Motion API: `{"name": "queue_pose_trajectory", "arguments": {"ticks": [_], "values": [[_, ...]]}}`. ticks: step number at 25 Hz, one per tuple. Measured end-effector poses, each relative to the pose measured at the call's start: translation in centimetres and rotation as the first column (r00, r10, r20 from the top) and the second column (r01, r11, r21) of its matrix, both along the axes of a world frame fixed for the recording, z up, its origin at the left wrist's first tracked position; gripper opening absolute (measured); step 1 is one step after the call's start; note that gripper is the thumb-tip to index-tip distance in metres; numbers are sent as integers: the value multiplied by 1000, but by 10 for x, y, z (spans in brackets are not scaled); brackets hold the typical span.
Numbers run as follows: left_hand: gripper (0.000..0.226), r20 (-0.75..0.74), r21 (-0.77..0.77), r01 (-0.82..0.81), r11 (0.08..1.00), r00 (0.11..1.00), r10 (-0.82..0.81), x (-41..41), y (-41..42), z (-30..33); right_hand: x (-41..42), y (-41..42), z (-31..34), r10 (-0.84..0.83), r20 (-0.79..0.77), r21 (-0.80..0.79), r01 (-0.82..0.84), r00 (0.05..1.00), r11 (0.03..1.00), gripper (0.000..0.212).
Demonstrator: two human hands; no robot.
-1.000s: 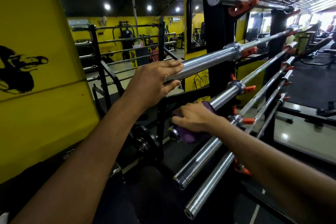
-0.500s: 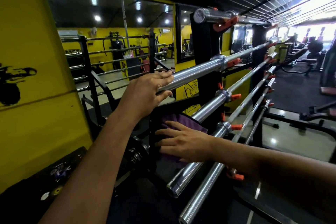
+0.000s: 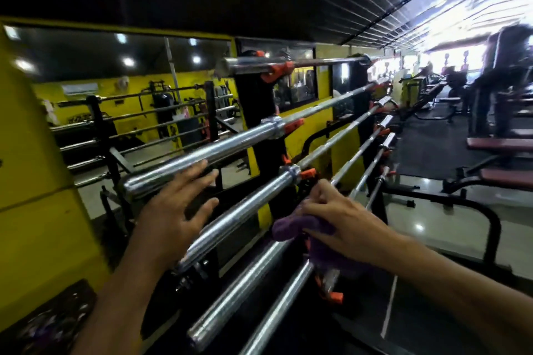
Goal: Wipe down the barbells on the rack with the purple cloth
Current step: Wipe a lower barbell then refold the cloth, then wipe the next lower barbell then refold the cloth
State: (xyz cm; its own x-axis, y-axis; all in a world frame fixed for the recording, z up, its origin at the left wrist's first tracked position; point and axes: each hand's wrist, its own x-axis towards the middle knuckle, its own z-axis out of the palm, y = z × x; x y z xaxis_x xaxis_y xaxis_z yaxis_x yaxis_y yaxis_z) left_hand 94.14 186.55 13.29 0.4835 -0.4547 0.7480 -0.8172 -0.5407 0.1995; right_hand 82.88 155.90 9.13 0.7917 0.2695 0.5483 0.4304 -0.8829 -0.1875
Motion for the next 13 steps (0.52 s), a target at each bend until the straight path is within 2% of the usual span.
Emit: {"name": "queue_pose_trajectory", "arguments": {"ticks": [3, 5, 7, 10, 11, 13], "values": [[41, -260, -66, 170, 983, 949, -181, -50, -99, -70, -66, -87, -39, -107, -24, 259, 109, 994, 960, 22], [38, -462, -82, 253, 964, 848, -261, -80, -165, -127, -119, -140, -76, -259, -86, 420, 270, 962, 866, 23], [36, -657, -143, 289, 947, 687, -309, -107, -216, -182, -173, -182, -119, -428, -201, 592, 457, 881, 664, 21], [37, -844, -211, 297, 931, 425, -326, -156, -291, -245, -268, -242, -180, -545, -425, 731, 629, 723, 265, 10], [37, -872, -203, 313, 928, 373, -316, -169, -311, -262, -297, -259, -198, -560, -487, 726, 667, 671, 167, 9], [39, -904, -160, 364, 917, 319, -285, -191, -349, -286, -344, -288, -229, -571, -566, 686, 724, 595, 75, 10]]}}
